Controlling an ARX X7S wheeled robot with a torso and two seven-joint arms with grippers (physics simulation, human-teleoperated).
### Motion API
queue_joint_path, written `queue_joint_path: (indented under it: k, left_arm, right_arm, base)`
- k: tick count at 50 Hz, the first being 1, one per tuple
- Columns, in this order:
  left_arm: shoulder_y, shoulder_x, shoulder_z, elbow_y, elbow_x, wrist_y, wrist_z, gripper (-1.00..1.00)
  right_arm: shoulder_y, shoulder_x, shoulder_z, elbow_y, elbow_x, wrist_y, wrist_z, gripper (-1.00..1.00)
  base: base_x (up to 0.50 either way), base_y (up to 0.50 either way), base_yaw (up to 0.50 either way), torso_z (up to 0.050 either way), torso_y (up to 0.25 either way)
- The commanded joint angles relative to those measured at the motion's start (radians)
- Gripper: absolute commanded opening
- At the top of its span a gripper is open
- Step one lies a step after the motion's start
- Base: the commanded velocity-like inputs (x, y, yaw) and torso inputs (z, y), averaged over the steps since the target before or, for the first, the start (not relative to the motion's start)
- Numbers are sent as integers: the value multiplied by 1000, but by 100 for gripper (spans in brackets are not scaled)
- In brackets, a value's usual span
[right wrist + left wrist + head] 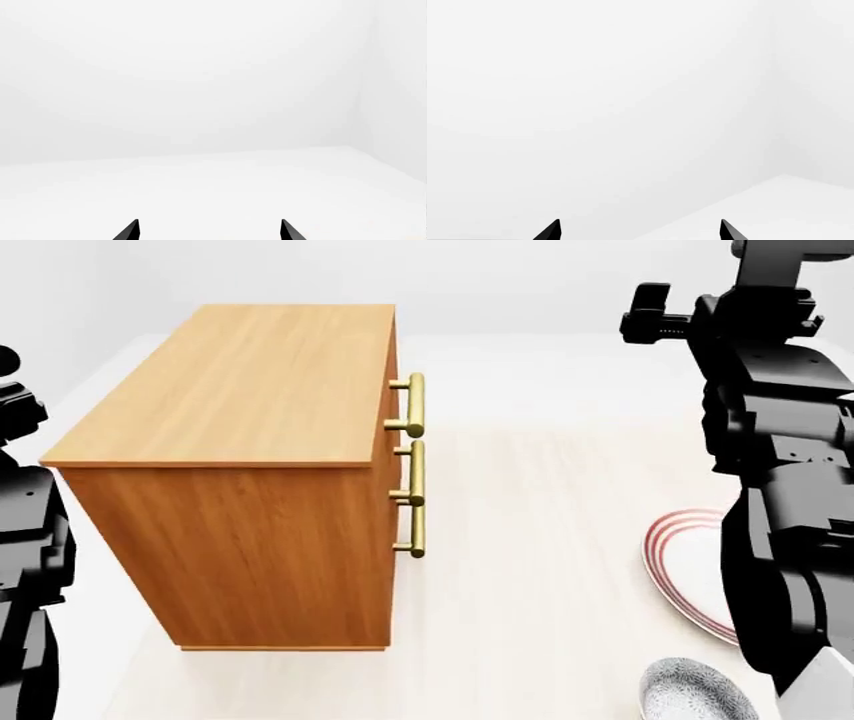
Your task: Open the top drawer of the cabinet and put the bowl in it.
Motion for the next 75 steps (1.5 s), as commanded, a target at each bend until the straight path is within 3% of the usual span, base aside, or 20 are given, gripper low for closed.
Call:
queue_joint_path:
  k: [1,25,36,43,62,75]
  left_arm:
    - [1,-2,-2,0,1,3,1,100]
    - [-2,-2,-2,0,0,-3,1,100]
    - [1,-5,-5,0,1,7,14,100]
    - [4,-7,2,0,4,12,13,100]
    - [5,-17,-5,0,-1,12,11,100]
    - [3,-17,-18,0,-2,6,14,100]
  right_arm:
    - [-4,0,10,0,-8,-1,-1,100]
    - [-12,-1,37,0,-3,2,-9,100]
    - [-22,-22,224,0,133,59,-120,100]
    - [1,-33,407,0,231,217,-216,100]
    - [-105,-117,576,1,57,246,-259,100]
    - [-111,-159,756,1,52,369,-300,100]
  base:
    - [500,0,0,0,0]
    - [487,0,0,0,0]
    - [0,0,0,0,0]
    - [0,0,0,0,0]
    - [0,0,0,0,0]
    - [0,0,0,0,0]
